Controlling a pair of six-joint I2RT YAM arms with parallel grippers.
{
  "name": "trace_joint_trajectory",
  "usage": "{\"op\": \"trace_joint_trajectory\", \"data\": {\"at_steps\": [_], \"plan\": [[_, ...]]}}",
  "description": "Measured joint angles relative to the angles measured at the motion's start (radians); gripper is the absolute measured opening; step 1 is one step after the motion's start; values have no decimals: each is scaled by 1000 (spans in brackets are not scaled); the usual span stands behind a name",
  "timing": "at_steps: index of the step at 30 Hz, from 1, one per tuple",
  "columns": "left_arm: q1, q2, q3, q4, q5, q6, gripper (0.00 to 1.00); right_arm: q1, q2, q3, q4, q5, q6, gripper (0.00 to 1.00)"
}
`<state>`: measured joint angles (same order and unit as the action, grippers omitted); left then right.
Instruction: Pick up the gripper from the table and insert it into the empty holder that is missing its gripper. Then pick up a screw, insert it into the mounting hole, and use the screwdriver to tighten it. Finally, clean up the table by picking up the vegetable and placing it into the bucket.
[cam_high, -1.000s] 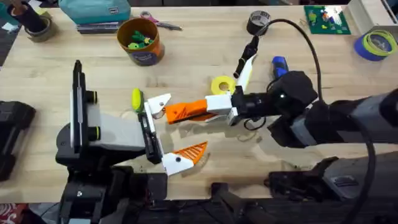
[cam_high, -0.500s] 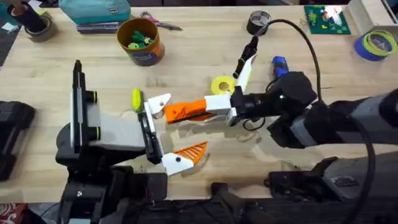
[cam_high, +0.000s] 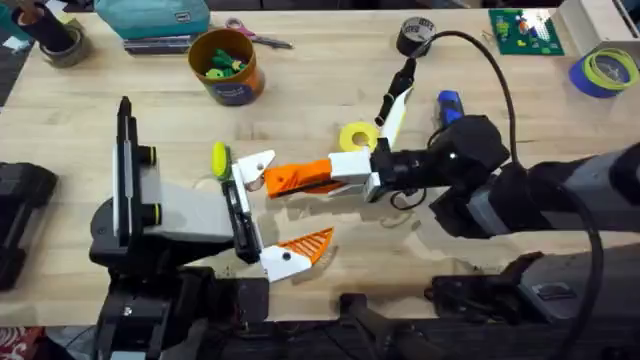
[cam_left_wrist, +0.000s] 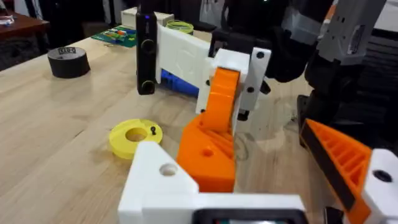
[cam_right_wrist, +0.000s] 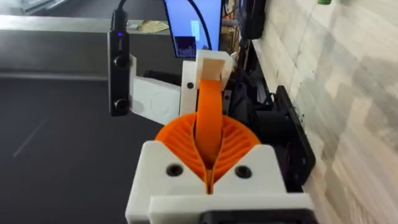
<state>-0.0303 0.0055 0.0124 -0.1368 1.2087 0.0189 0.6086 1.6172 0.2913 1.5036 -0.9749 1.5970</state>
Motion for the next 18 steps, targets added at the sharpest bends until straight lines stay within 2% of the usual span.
{"op": "trace_joint_trajectory", "data": {"at_steps": [18], "plan": [[0,0,0,0,0,4,985,13,0,0,-1,46,0,9]]}}
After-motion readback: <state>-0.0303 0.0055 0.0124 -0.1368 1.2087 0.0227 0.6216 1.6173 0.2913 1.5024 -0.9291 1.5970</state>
